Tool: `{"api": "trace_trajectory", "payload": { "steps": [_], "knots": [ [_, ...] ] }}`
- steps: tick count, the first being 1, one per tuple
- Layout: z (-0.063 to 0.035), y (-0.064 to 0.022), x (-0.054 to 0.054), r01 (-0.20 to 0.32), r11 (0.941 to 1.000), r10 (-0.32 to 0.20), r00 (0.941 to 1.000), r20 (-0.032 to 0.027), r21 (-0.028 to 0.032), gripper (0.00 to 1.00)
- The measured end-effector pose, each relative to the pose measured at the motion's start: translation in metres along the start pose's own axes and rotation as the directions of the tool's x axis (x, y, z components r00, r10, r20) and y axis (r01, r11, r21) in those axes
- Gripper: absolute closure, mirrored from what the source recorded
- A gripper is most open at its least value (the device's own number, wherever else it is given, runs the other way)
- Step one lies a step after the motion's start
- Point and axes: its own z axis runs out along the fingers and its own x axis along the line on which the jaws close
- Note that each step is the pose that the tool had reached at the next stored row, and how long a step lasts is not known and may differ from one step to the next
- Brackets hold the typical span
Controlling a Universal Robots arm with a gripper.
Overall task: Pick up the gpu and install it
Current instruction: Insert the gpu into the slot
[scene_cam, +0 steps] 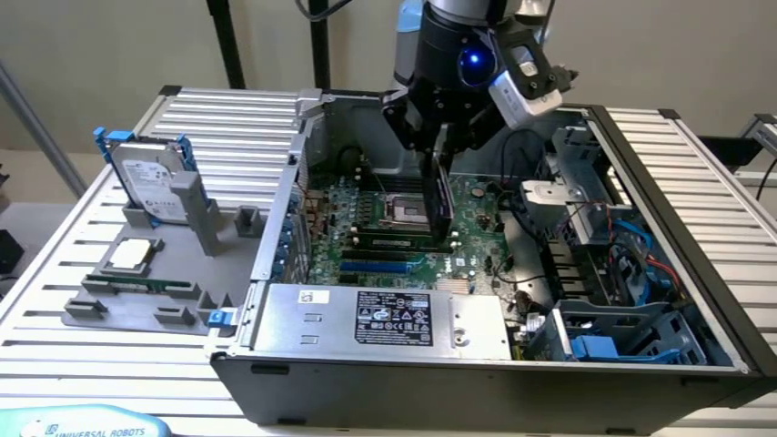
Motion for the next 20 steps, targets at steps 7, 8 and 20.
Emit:
{"api": "trace_trajectory", "payload": {
  "steps": [7, 8, 20],
  "knots": [
    [0.0023, -0.0001, 0.0000, 0.128, 0.9918, -0.128, 0.9918, -0.0074, 0.0008, 0.73],
    [0.0026, -0.0002, 0.0000, 0.145, 0.9894, -0.145, 0.9894, -0.0082, 0.0008, 0.73],
    [0.0074, -0.0004, -0.0001, 0.356, 0.9345, -0.356, 0.9343, -0.0205, -0.0001, 0.73]
  ]
}}
